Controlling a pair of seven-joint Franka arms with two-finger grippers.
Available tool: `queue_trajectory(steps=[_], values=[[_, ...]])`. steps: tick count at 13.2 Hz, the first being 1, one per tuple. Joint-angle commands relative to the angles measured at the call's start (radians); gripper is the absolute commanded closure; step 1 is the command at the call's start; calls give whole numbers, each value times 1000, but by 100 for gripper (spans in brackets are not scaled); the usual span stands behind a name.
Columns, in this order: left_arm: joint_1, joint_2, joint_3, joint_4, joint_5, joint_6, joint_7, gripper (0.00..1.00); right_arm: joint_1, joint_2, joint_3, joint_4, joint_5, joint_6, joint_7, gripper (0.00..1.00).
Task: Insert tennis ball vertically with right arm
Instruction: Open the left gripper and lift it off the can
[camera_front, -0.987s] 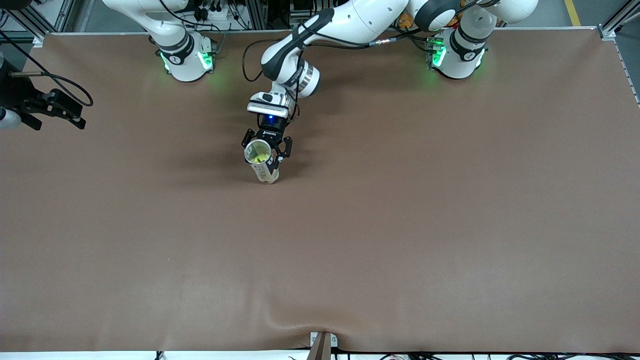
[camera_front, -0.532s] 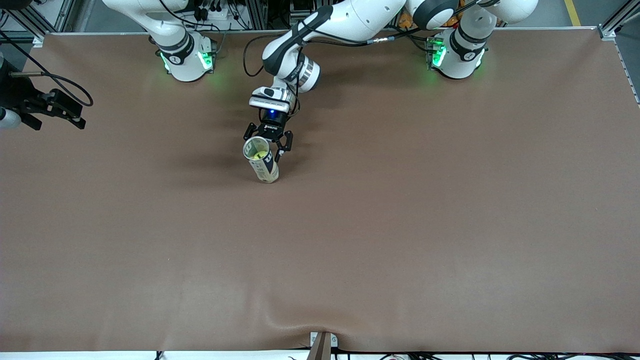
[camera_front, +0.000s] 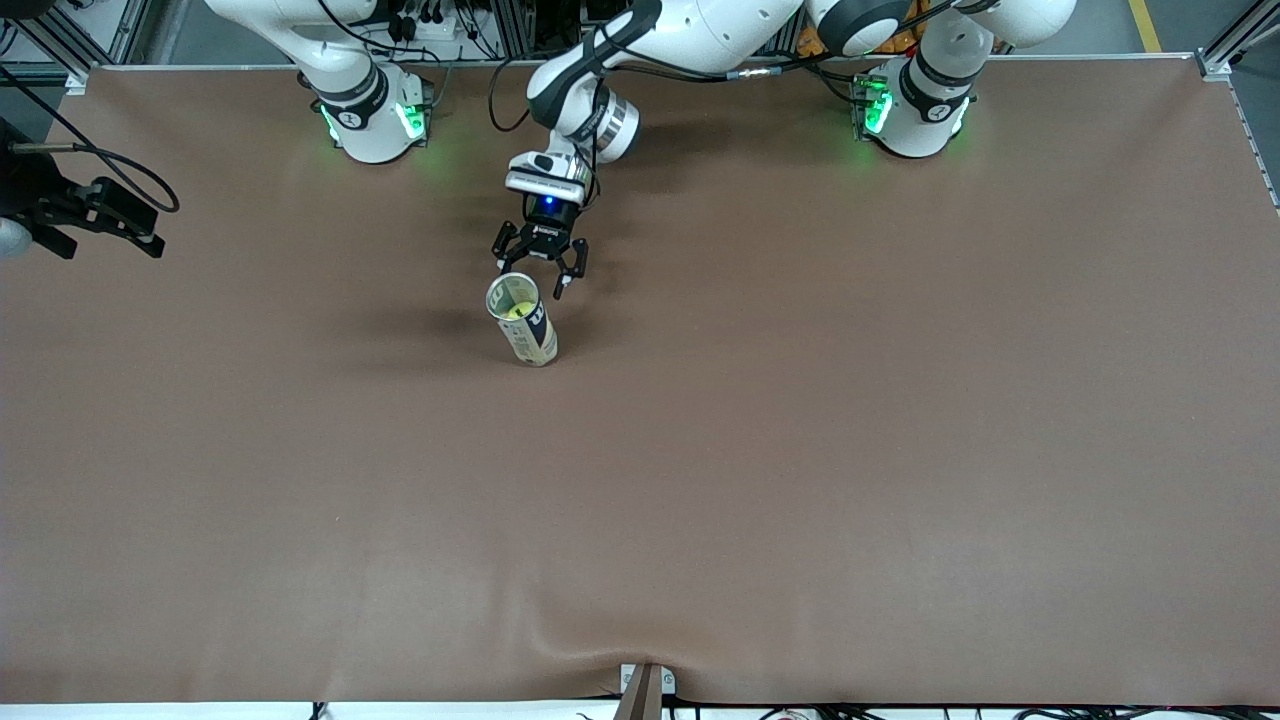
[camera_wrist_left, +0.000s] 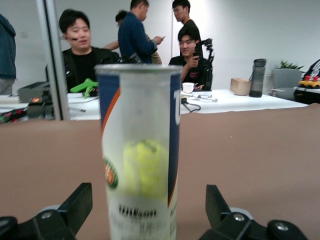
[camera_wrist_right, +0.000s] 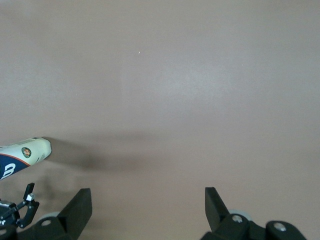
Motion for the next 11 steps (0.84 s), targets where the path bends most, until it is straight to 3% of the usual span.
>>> queue_trajectory(steps=[1,3,11], values=[[1,-48,-65,-55,-110,-63,-16,0,-25,-18,20,-1,-17,-11,-12,0],[1,-51,-119,-52,-171,-116,-15,0,-25,-18,20,-1,-17,-10,-12,0],[3,-183,-212,-3,-530,-147,42,0,-23,-16,20,-1,-17,-8,-14,0]])
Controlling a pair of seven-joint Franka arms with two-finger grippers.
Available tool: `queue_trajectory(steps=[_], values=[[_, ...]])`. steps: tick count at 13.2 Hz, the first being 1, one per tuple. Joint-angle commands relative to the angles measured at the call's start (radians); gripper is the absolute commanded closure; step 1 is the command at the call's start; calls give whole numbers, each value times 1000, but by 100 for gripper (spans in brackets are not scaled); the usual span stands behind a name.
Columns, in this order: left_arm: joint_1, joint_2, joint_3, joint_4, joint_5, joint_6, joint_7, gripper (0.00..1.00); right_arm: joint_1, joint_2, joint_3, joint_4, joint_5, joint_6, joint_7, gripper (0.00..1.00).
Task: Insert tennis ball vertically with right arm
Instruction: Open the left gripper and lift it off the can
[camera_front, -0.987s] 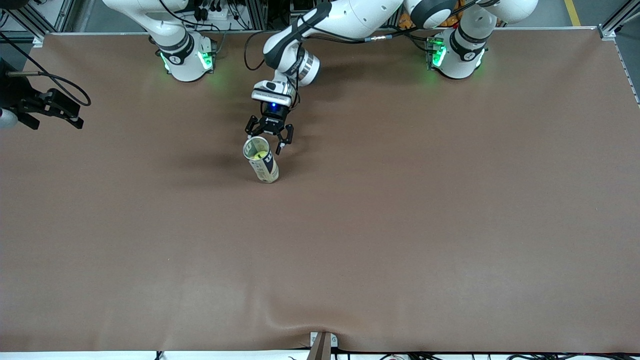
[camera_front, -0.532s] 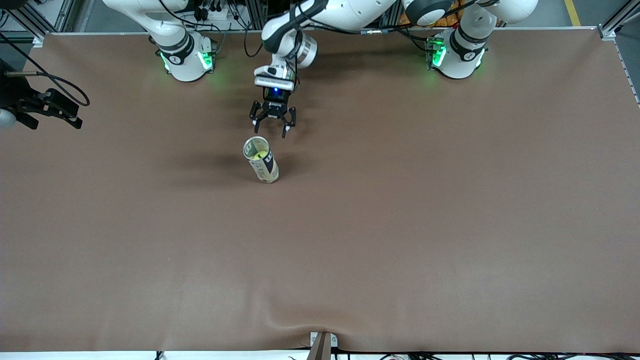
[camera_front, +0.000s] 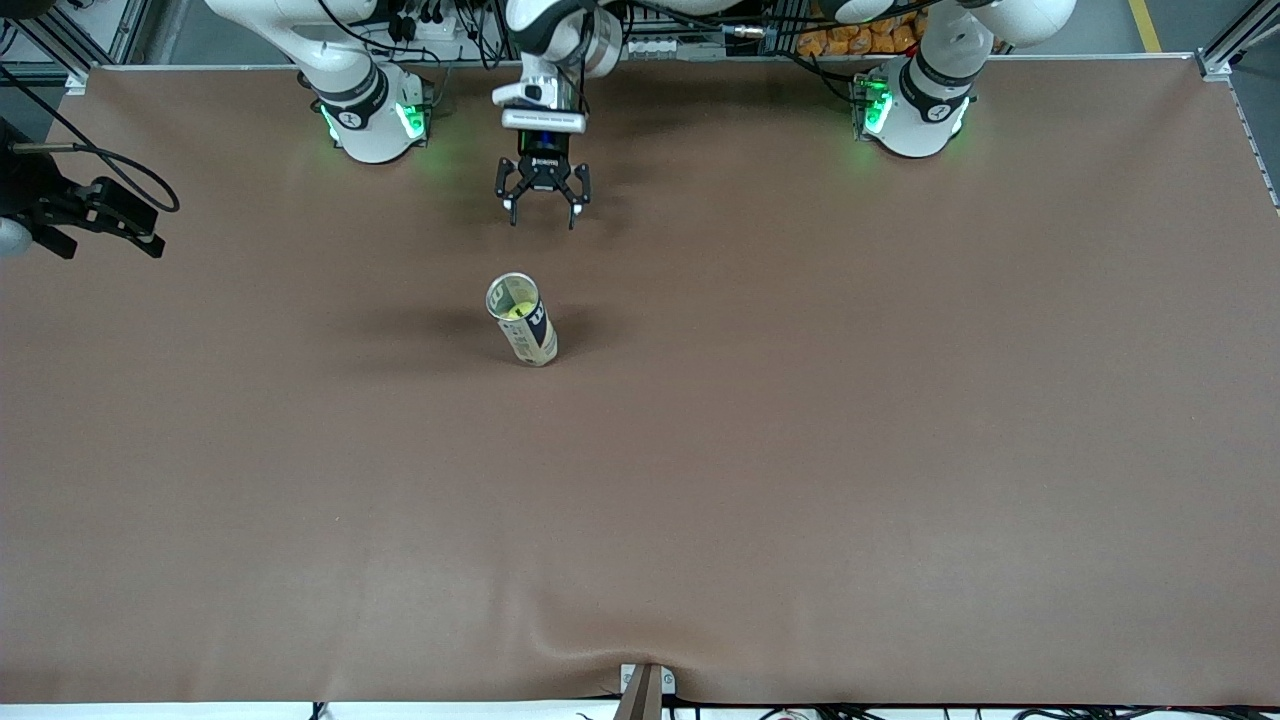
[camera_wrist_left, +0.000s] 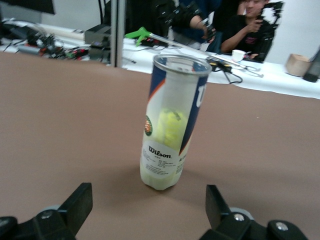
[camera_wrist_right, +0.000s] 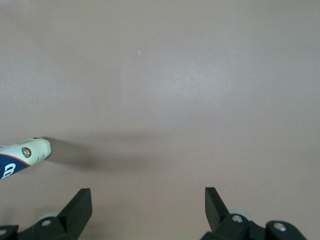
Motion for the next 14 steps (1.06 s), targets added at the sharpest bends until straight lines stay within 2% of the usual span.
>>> queue_trajectory(steps=[1,5,9,14], values=[[4,-68,-29,29,-147,-41,70,0,-23,-16,19,-1,-17,-8,-14,0],[15,-142,-28,77,-262,-48,183,0,-23,-16,19,-1,-17,-8,-14,0],[53,-156,-31,195,-351,-46,334,0,-21,-16,19,-1,-17,-7,-14,0],[148,-260,-33,229,-552,-15,585,0,-21,-15,21,-1,-17,-5,-12,0]])
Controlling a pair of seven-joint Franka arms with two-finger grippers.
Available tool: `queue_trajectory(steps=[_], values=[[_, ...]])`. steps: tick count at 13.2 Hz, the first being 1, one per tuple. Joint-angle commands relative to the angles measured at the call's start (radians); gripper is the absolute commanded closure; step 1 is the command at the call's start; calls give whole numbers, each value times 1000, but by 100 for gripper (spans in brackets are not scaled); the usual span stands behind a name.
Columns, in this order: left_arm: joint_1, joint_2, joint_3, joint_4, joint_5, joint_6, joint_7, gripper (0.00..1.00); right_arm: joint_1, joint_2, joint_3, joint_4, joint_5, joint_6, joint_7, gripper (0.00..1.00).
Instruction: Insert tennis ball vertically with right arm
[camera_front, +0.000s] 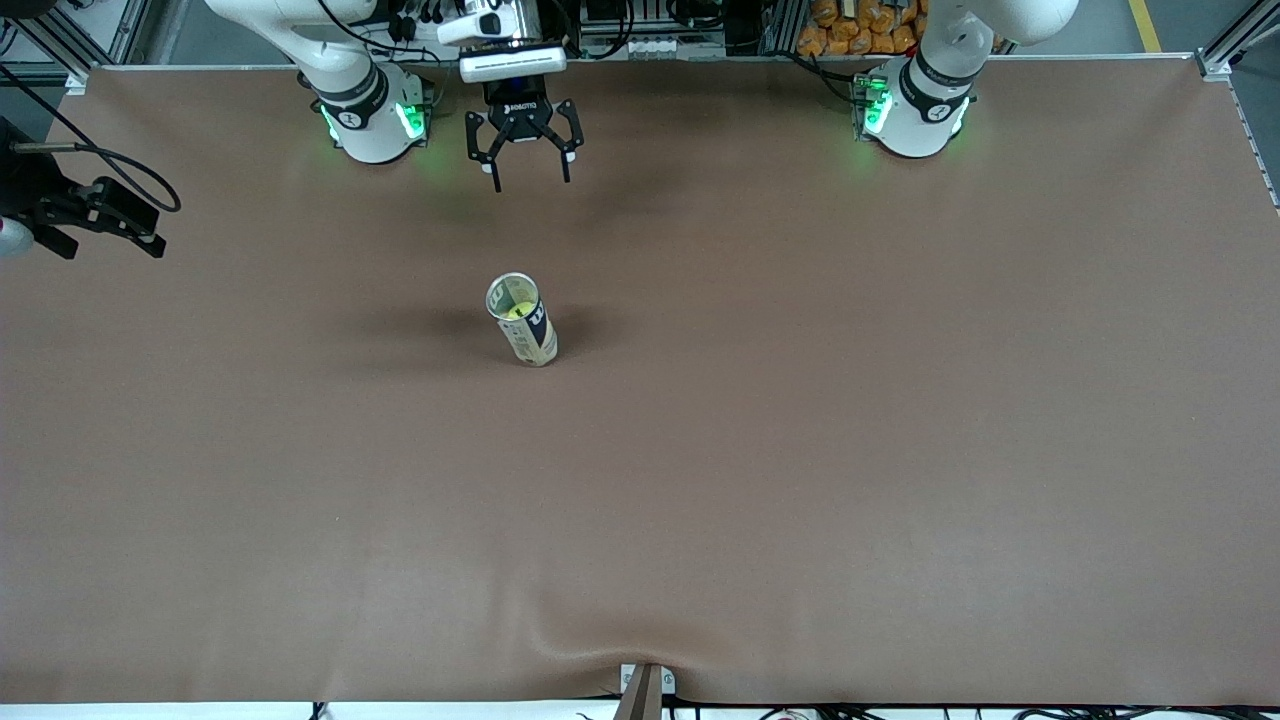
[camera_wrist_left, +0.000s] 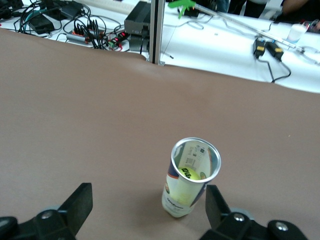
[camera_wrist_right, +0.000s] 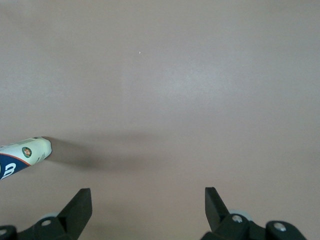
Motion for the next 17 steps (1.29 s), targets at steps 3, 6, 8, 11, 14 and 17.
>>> queue_trajectory(steps=[3,6,8,11,14,17], values=[[133,-100,-10,3,-190,47,286,0,-17,-15,22,-1,-18,-4,-4,0],[226,-125,-10,40,-313,82,454,0,-15,-15,22,-1,-17,-1,-3,0],[307,-172,-10,41,-426,83,603,0,-15,-15,23,-1,-17,4,-3,0],[471,-244,-7,40,-633,83,865,0,-17,-15,23,-1,-15,4,-1,0],[630,-293,-6,35,-773,78,1025,0,-20,-15,22,-3,-15,7,-1,0],[784,-312,-6,32,-860,17,1163,0,-21,-10,20,-3,-14,17,-1,0]])
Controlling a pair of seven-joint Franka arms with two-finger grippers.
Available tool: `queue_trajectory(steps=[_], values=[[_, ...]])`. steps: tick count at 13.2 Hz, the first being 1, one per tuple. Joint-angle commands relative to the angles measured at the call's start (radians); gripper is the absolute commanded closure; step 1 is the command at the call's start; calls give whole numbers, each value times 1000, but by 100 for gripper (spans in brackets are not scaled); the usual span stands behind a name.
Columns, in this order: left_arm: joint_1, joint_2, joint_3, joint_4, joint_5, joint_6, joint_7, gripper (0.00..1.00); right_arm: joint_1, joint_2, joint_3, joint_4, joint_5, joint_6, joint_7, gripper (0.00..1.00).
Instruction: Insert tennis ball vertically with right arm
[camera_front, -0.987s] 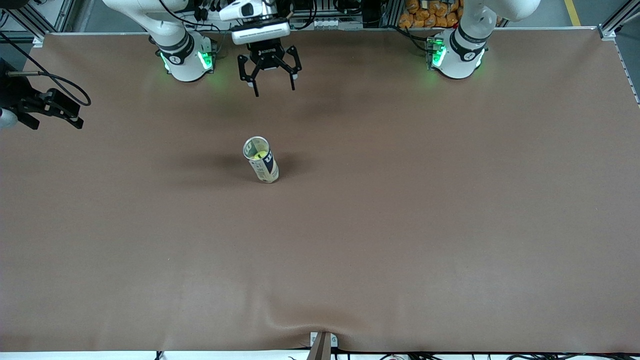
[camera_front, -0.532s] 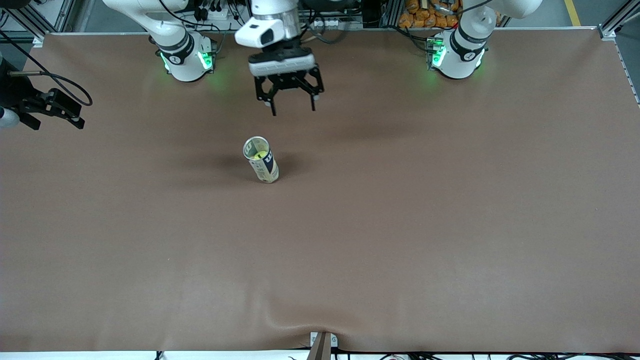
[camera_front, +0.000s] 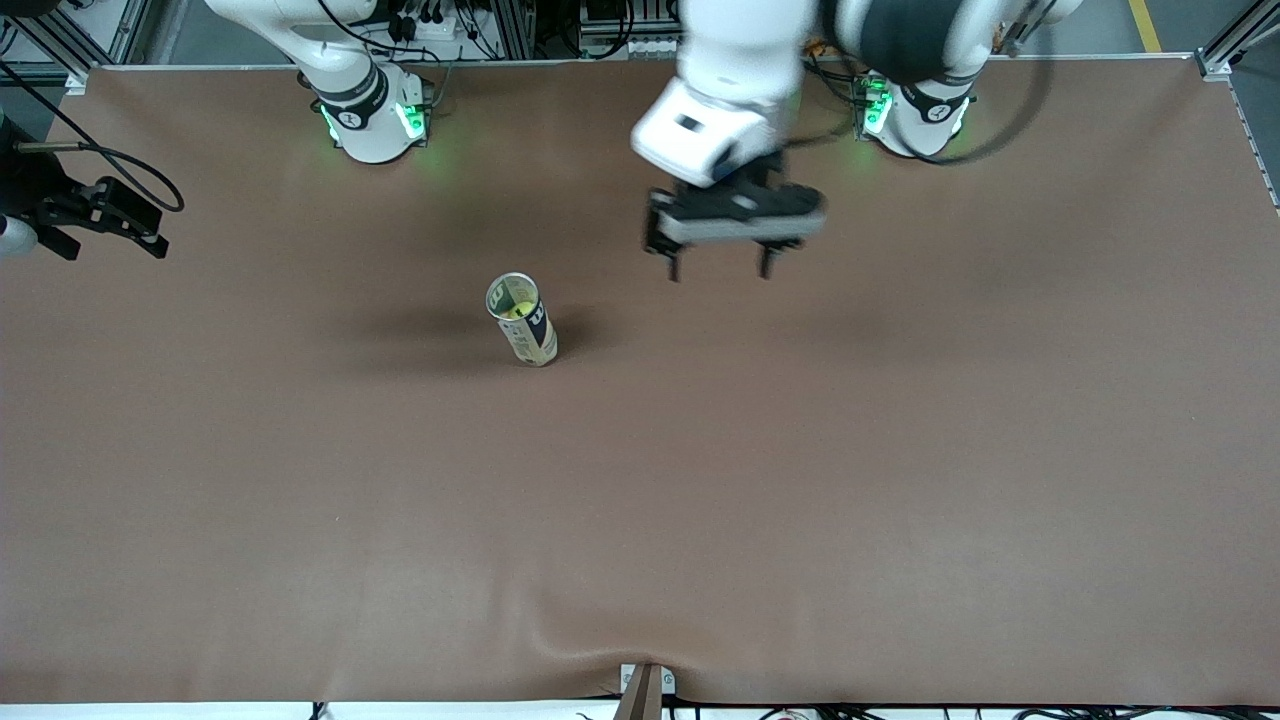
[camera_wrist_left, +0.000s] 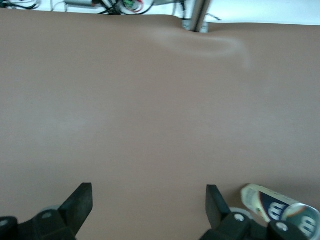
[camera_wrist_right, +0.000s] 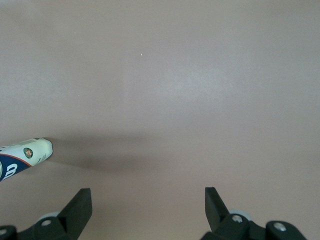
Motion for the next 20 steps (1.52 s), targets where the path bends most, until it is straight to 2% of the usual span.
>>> queue_trajectory(steps=[1,3,5,8,11,17,18,20], values=[[137,-37,-10,-26,-83,-64,129,0,-20,-5,14,-6,-14,21,0,0],[251,-64,-7,-31,-143,-90,226,0,-17,4,14,-6,-14,33,22,0],[326,-71,-7,-45,-146,-125,238,0,-14,7,14,-6,-14,35,45,0],[393,-66,-6,-45,-146,-147,241,0,-8,9,14,-4,-14,36,45,0],[467,-61,-6,-43,-146,-147,325,0,-10,7,16,-4,-14,35,43,0],[541,-77,-3,-33,-164,-185,355,0,-5,10,16,-6,-15,42,42,0],[530,-116,26,-34,-175,-185,394,0,-4,10,16,-6,-15,42,42,0],[475,-152,148,-42,-224,-190,494,0,-2,10,16,-4,-15,42,42,0]])
